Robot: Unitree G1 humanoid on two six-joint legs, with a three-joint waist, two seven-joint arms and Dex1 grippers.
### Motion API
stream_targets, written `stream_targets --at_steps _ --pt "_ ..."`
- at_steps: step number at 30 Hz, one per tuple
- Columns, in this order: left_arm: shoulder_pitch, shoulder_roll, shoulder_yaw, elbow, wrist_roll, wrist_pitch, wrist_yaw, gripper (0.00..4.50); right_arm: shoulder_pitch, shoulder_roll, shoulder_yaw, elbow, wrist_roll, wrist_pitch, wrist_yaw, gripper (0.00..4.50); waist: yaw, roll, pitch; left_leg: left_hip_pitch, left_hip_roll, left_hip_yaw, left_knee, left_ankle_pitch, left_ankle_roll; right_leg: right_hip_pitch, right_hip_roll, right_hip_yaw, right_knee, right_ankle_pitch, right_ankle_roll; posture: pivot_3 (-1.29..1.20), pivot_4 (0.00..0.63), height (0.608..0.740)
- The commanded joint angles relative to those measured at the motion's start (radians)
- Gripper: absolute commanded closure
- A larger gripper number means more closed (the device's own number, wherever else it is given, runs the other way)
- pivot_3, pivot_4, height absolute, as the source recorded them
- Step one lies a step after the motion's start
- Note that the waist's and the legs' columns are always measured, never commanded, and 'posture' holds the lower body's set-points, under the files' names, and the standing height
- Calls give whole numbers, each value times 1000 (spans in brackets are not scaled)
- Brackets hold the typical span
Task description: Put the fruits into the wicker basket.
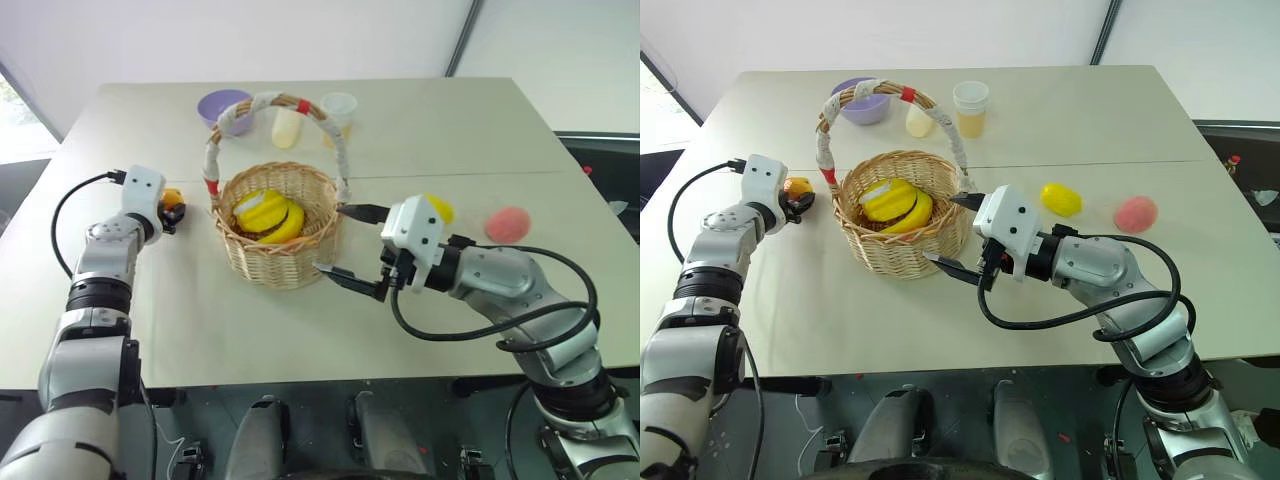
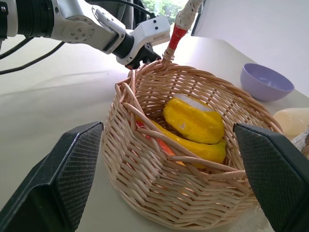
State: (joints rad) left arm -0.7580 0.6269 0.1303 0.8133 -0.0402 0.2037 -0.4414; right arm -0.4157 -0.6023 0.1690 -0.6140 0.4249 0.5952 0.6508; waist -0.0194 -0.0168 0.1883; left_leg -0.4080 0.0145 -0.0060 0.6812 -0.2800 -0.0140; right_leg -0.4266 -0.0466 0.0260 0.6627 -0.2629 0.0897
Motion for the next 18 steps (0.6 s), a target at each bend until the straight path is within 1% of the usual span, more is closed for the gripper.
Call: stream_targets --at_steps 1,2,3,4,6,7,8,10,12,15,18 --pt "123 65 108 -258 -145 -36 -165 2183 -21 -4 -35 -28 2 -15 6 0 -3 0 0 0 1 0 0 0 0 0 0 0 0 0 0 0 150 740" --pt "194 82 137 -368 -206 -42 -249 2183 -23 -9 -44 -24 4 -15 11 0 -4 0 0 0 1 0 0 0 0 -1 0 0 0 0 0 0 150 740" --pt "262 97 170 -481 -281 -5 -326 2183 -24 -14 -52 -18 6 -16 17 0 -5 0 0 0 3 0 -1 0 0 -1 -1 1 0 0 0 0 150 740" --pt "308 106 191 -557 -333 29 -369 2183 -25 -17 -57 -14 7 -16 21 0 -2 0 0 0 3 0 -2 0 0 -1 -2 1 0 0 0 0 150 740" --pt "392 125 235 -712 -448 128 -427 2183 -26 -23 -72 3 13 -21 39 0 6 0 0 0 3 0 -1 0 -1 -1 -4 1 0 0 -1 0 150 740" --pt "426 134 251 -804 -523 205 -443 2183 -28 -26 -79 15 16 -25 49 0 10 0 0 0 3 -1 -1 1 -2 -1 -5 0 0 0 -1 0 150 740" --pt "457 146 250 -900 -580 266 -457 2183 -30 -26 -84 27 20 -29 60 0 11 -1 0 0 3 -1 -1 1 -2 0 -6 0 0 0 -1 0 150 740" --pt "494 165 226 -1056 -652 342 -472 2183 -33 -26 -91 48 21 -38 76 0 12 -1 0 0 1 -2 -1 1 -2 1 -9 -1 0 0 -1 0 150 740" --pt "471 151 171 -1144 -664 395 -422 2183 -34 -25 -93 67 19 -48 90 0 13 -1 0 0 0 -2 -1 1 -2 2 -11 -2 -1 0 -1 0 150 740" --pt "360 73 12 -1192 -553 418 -288 2183 -39 -23 -85 96 3 -69 107 0 11 -1 0 0 -1 -2 -1 1 -2 2 -9 -2 -1 0 0 0 150 740" --pt "261 -11 -109 -1153 -455 415 -203 2183 -42 -17 -82 103 -5 -76 108 0 5 -1 0 0 -2 -1 0 1 -1 2 -4 -1 -1 0 0 0 150 740"
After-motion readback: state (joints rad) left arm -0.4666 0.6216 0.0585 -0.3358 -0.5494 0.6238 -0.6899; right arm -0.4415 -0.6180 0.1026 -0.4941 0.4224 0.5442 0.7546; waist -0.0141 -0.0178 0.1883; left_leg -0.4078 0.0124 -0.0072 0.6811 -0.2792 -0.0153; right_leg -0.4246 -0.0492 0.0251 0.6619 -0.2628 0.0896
